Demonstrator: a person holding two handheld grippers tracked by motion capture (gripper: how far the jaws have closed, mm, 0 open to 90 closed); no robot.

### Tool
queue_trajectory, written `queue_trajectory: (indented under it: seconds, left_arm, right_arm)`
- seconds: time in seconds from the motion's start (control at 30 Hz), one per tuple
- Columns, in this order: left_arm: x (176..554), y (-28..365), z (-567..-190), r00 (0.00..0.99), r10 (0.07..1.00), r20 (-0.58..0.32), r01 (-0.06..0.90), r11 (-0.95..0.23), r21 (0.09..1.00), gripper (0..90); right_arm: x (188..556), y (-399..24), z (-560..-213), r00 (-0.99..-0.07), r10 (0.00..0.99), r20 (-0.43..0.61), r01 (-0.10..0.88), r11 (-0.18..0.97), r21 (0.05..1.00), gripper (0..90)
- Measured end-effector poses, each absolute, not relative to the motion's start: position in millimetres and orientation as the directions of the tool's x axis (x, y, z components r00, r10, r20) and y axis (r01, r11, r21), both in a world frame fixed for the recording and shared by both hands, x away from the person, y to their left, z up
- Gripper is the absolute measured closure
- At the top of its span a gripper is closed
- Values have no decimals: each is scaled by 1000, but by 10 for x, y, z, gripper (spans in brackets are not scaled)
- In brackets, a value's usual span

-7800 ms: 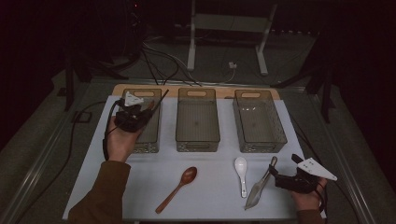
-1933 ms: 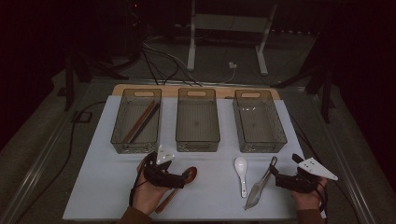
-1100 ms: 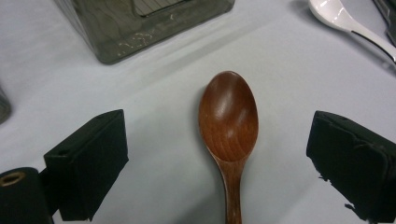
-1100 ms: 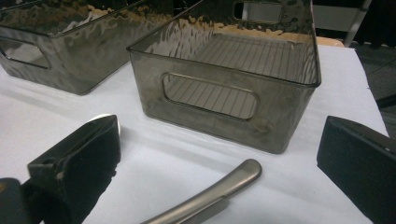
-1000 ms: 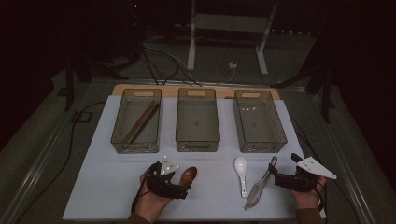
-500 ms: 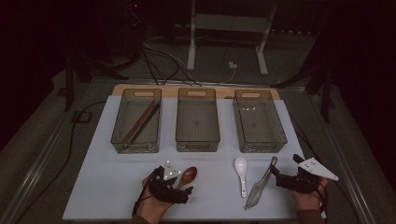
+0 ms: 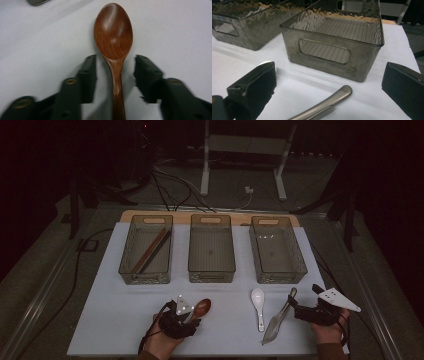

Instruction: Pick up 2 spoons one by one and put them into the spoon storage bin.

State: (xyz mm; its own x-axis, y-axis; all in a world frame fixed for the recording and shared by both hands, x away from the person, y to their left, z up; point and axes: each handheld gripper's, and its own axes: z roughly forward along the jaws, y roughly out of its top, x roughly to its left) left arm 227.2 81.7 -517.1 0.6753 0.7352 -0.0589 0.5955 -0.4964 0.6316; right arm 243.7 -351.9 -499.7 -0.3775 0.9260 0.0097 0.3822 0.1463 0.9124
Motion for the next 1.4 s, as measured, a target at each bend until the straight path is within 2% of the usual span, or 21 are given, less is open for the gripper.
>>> queue_trajectory:
  seconds: [0.3, 0.5, 1.4]
  left_arm:
    - [2281, 845, -5148, 680, 732, -33, 597, -527, 604, 794]
    - [2332, 860, -5139, 680, 732, -28, 591, -525, 613, 829]
    - [2447, 830, -4992, 682, 731, -11, 562, -514, 648, 841]
  right_arm:
    - [2421, -3532, -5007, -371, 929, 8, 386, 146, 911, 0]
    - [2429, -3527, -5012, -371, 929, 5, 390, 151, 908, 0]
    - [2431, -3534, -5003, -372, 928, 5, 385, 149, 911, 0]
